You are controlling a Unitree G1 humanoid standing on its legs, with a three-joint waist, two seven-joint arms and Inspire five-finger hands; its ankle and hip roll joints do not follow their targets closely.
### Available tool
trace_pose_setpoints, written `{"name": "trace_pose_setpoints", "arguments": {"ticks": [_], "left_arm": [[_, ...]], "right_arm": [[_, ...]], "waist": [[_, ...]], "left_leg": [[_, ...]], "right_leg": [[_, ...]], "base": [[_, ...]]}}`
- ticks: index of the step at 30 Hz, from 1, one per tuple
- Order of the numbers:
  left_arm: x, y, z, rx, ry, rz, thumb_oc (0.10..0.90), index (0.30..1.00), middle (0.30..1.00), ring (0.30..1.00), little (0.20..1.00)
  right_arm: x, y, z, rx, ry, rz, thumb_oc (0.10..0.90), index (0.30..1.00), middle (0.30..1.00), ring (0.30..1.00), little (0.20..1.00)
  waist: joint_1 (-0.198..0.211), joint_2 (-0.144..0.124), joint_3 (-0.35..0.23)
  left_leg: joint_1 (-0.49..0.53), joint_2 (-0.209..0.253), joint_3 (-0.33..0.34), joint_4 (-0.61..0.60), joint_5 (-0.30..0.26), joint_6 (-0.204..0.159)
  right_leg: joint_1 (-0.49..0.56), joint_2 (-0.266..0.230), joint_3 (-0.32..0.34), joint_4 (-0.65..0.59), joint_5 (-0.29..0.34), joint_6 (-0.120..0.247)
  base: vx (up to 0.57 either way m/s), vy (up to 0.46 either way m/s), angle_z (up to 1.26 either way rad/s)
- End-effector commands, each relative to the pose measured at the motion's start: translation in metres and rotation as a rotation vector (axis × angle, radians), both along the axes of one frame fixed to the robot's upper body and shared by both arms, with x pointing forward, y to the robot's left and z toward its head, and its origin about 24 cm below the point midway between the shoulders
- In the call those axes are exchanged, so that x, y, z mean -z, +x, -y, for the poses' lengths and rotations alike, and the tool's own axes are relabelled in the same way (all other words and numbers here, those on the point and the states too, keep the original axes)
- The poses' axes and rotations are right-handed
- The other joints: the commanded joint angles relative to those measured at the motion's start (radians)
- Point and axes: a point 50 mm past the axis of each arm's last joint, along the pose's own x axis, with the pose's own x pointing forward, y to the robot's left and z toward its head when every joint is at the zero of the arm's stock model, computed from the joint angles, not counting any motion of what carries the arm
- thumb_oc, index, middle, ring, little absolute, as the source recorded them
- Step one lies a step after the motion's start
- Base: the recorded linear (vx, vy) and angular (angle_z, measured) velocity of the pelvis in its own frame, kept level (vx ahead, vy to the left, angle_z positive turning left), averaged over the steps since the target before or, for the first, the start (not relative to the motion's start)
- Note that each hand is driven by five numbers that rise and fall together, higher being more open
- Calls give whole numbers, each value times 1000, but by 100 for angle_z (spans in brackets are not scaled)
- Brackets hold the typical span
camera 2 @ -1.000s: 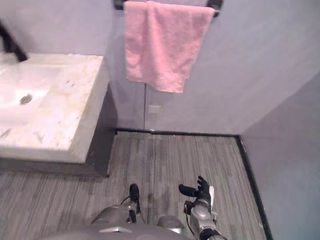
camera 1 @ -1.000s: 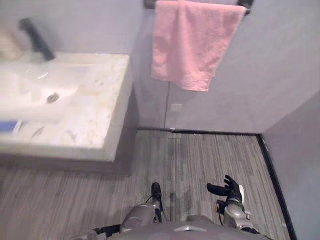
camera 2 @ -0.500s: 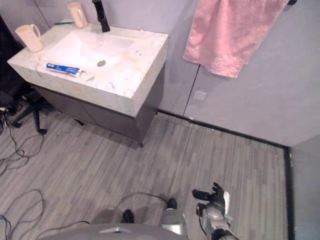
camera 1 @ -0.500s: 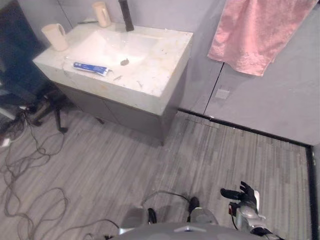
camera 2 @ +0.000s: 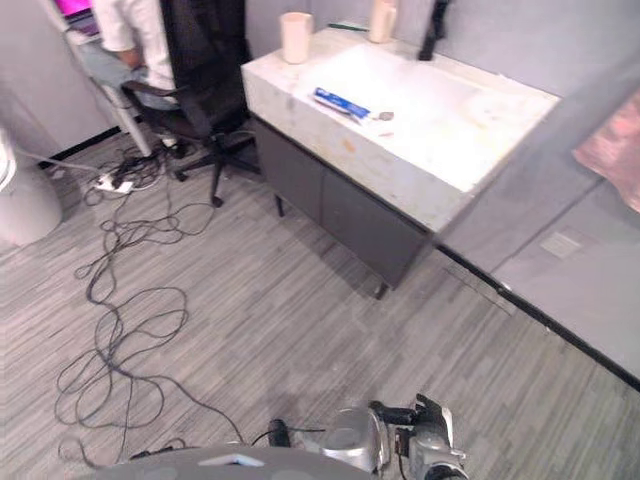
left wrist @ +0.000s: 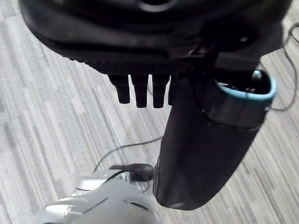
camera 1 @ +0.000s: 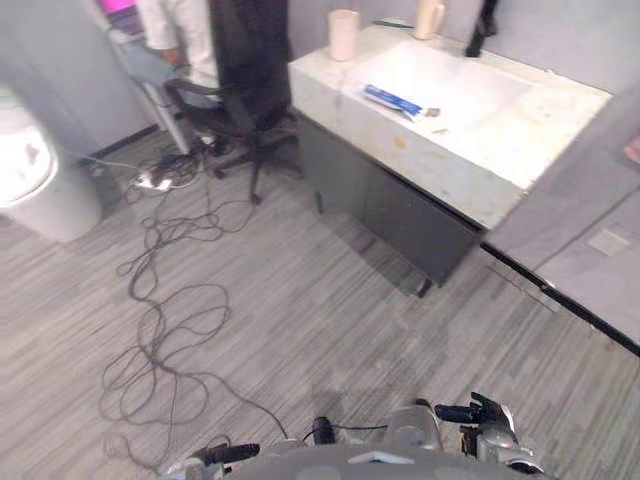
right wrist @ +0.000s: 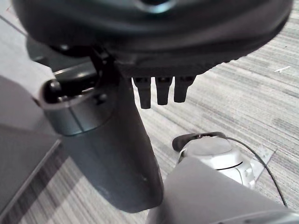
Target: Organize the bathroom.
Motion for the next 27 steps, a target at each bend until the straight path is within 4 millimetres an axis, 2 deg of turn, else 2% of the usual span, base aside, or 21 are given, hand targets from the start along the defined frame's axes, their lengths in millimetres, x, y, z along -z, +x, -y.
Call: {"name": "trace_pose_setpoints", "arguments": {"ticks": [1,2,4,5,7,8,11,13,14,15,16,17,18,19,20,21,23,24,25,26,27], "left_arm": [[-5,1,-18,92,72,-8,800,900,900,900,900],[-6,11,-18,69,74,27,800,900,900,900,900],[-7,18,-18,59,85,58,800,900,900,900,900],[-9,25,-18,41,92,91,800,900,900,900,900],[-10,30,-18,30,99,122,800,900,900,900,900],[-11,36,-16,22,102,154,800,900,900,900,900],[-13,40,-17,64,132,196,800,900,900,900,900],[-13,41,-18,72,132,199,800,900,900,900,900],[-13,41,-17,83,140,190,800,900,900,900,900],[-13,41,-17,82,138,188,800,900,900,900,900],[-12,42,-16,89,95,180,800,900,900,900,900],[-12,42,-16,90,93,181,800,900,900,900,900],[-13,43,-17,127,108,171,800,900,900,900,900],[-13,45,-17,139,120,162,800,900,900,900,900],[-13,46,-15,129,115,154,800,900,900,900,900],[-13,46,-15,129,114,154,800,900,900,900,900],[-12,46,-9,155,122,149,800,900,900,900,900],[-12,47,-9,155,121,149,800,900,900,900,900],[-11,48,-7,150,122,149,800,900,900,900,900],[-12,48,-7,150,122,149,800,900,900,900,900],[-12,49,-7,154,128,146,800,900,900,900,900]], "right_arm": [[-9,8,23,71,-26,36,800,900,900,900,900],[-6,2,20,44,4,28,800,900,900,900,900],[-4,1,16,5,27,17,800,900,900,900,900],[-3,0,11,-35,52,11,800,900,900,900,900],[-1,0,6,-73,71,12,800,900,900,900,900],[0,1,1,-131,80,18,800,900,900,900,900],[-2,10,-7,-165,112,75,800,900,900,900,900],[-3,12,-8,-170,113,94,800,900,900,900,900],[-4,13,-7,-151,112,109,800,900,900,900,900],[-4,13,-6,-148,111,107,800,900,900,900,900],[-5,12,-3,-100,100,113,800,900,900,900,900],[-5,12,-2,-90,102,119,800,900,900,900,900],[-7,15,0,-75,119,161,800,900,900,900,900],[-8,19,0,-99,110,163,800,900,900,900,900],[-10,23,2,-84,99,177,800,900,900,900,900],[-10,23,2,-84,99,177,800,900,900,900,900],[-14,33,4,-69,98,218,800,900,900,900,900],[-15,33,5,-72,96,219,800,900,900,900,900],[-18,42,5,-84,91,245,800,900,900,900,900],[-18,42,5,-84,91,245,800,900,900,900,900],[-19,44,4,-91,92,252,800,900,900,900,900]], "waist": [[-29,7,2],[-47,0,7],[-55,-11,11],[-62,-37,8],[-66,-57,7],[-65,-78,8],[-66,-90,26],[-70,-87,28],[-83,-79,23],[-86,-76,23],[-104,-54,16],[-106,-54,13],[-111,-40,10],[-107,-50,6],[-95,-58,5],[-93,-56,6],[-61,-73,13],[-58,-73,15],[-37,-79,21],[-38,-81,19],[-34,-83,17]], "left_leg": [[35,105,54,32,-102,-189],[46,82,52,22,-106,-186],[58,64,58,19,-117,-184],[74,22,73,15,-143,-176],[91,-10,83,11,-166,-173],[117,-44,96,10,-195,-175],[150,-85,80,43,-236,-176],[154,-99,69,54,-250,-167],[168,-126,23,96,-250,-181],[173,-126,18,102,-249,-186],[178,-114,9,199,-157,-242],[175,-116,8,212,-141,-249],[148,-103,3,341,-12,-297],[94,-92,16,436,50,-311],[45,-85,29,510,59,-313],[43,-83,30,513,57,-313],[-57,-37,71,595,4,-285],[-61,-33,75,598,-4,-282],[-102,6,78,525,-84,-238],[-103,4,78,521,-81,-238],[-96,13,79,494,-129,-223]], "right_leg": [[-94,93,6,69,-42,0],[-119,132,-26,58,-45,-1],[-119,148,-63,4,-51,-6],[-132,160,-122,-113,2,6],[-141,173,-172,-200,56,19],[-160,182,-242,-282,122,33],[-189,208,-275,-290,151,20],[-187,215,-265,-277,143,8],[-186,240,-235,-253,138,-16],[-185,244,-234,-248,135,-20],[-154,269,-229,-242,115,-52],[-152,267,-229,-242,114,-55],[-109,282,-218,-253,94,-75],[-66,270,-205,-276,84,-80],[-34,257,-202,-277,66,-88],[-34,259,-201,-276,65,-88],[22,222,-206,-273,24,-96],[26,221,-204,-273,23,-95],[43,206,-166,-267,13,-90],[41,204,-166,-266,13,-90],[37,196,-151,-264,13,-86]], "base": [[215,355,158],[313,449,119],[313,301,29],[339,219,25],[392,216,7],[332,168,-2],[563,135,-24],[463,62,-10],[428,50,15],[659,48,26],[358,4,24],[571,-26,43],[418,-48,49],[530,-56,43],[279,-29,6],[341,-17,-29],[315,33,-68],[361,161,-96],[257,125,-68],[319,165,-119],[186,122,-146]]}}
